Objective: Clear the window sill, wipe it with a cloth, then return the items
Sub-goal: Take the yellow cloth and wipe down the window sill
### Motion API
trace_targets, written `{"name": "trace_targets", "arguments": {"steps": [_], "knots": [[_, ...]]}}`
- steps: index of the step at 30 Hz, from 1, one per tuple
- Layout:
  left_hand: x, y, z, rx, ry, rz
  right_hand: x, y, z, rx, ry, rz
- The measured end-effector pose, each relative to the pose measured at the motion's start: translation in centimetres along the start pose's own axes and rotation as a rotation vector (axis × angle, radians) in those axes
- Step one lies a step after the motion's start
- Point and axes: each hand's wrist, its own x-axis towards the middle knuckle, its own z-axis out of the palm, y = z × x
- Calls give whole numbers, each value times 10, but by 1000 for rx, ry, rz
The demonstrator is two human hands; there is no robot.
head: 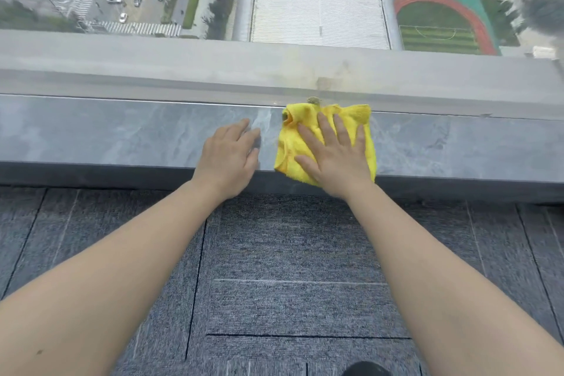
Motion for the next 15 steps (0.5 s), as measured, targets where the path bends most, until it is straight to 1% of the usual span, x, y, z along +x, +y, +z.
{"name": "trace_targets", "arguments": {"steps": [2, 4, 6, 8, 10, 12, 15], "knots": [[2, 0, 1, 15, -6, 18, -5, 13, -1, -39, -3, -32], [6, -1, 4, 20, -21, 27, -9, 22, 2, -13, 9, 14], [10, 2, 7, 21, -30, 46, -17, 30, 7, 85, 76, 129], [16, 6, 11, 33, -39, 78, -23, 34, 14, 189, 190, 276], [21, 10, 15, 34, -48, 104, -22, 37, 17, 239, 268, 425], [24, 11, 18, 39, -43, 119, -12, 38, 15, 264, 268, 554], [28, 12, 22, 59, -24, 143, 7, 34, 7, 297, 205, 719]]}}
